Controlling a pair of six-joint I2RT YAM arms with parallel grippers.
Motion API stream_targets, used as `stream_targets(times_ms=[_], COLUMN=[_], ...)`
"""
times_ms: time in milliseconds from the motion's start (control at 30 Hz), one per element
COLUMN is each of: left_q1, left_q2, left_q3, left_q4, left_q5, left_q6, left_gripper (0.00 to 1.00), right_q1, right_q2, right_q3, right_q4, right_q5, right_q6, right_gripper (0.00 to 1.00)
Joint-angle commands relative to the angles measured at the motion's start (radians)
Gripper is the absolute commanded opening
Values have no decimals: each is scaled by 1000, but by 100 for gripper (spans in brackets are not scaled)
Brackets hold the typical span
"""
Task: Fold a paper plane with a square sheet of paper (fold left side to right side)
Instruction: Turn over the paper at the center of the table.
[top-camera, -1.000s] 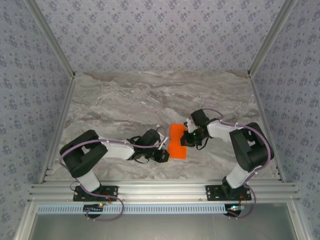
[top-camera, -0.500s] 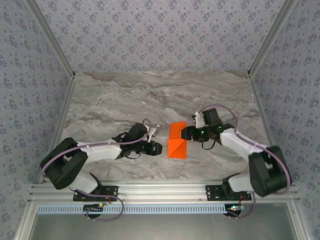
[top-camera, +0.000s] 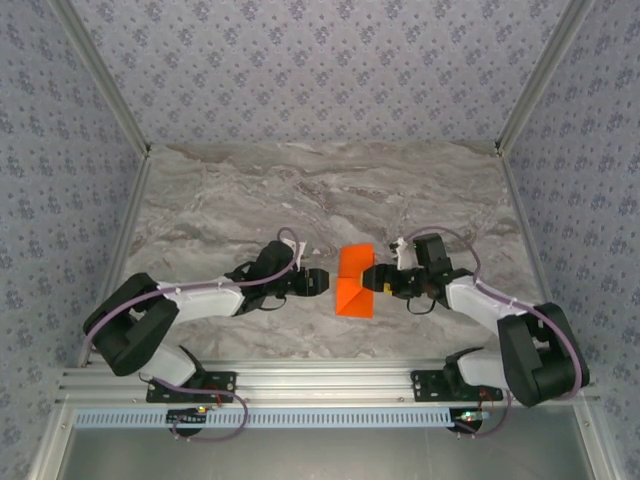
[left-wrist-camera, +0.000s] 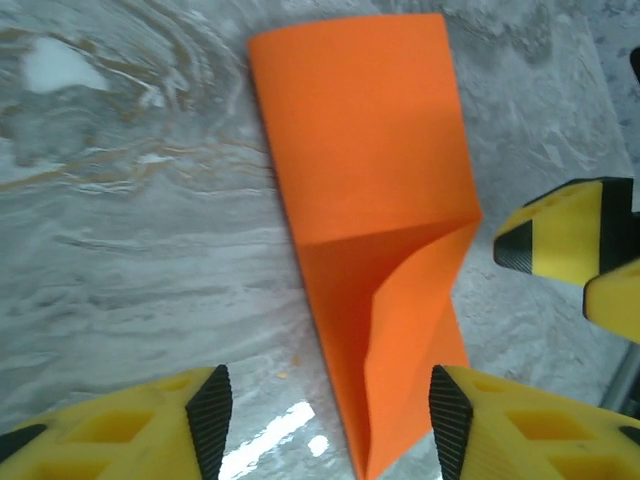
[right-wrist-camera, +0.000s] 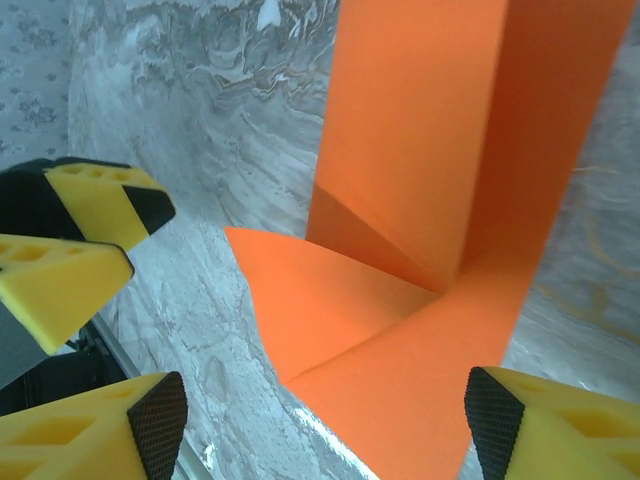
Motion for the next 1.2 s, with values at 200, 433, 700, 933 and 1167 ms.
stream_targets(times_ms=[200, 433, 700, 933, 1167], left_q1=[2, 2, 2, 15, 40], left_q2=[-120, -221, -374, -616, -727], left_q3=[-12, -19, -19, -26, 73], left_q4=[-68, -139, -234, -195, -94], left_q5=[-123, -176, -222, -141, 62], left_q6=[4, 16, 31, 42, 27], left_gripper=[61, 63, 70, 98, 98], right_q1=[86, 144, 140, 25, 41], right_q2=[169, 269, 249, -35, -190], right_q3=[92, 168, 211, 256, 444], right_q4=[113, 140, 139, 159, 140], right_q5=[-11, -4, -28, -154, -243], right_q6=[43, 57, 70, 74, 95], right_gripper=[71, 60, 13, 5, 7])
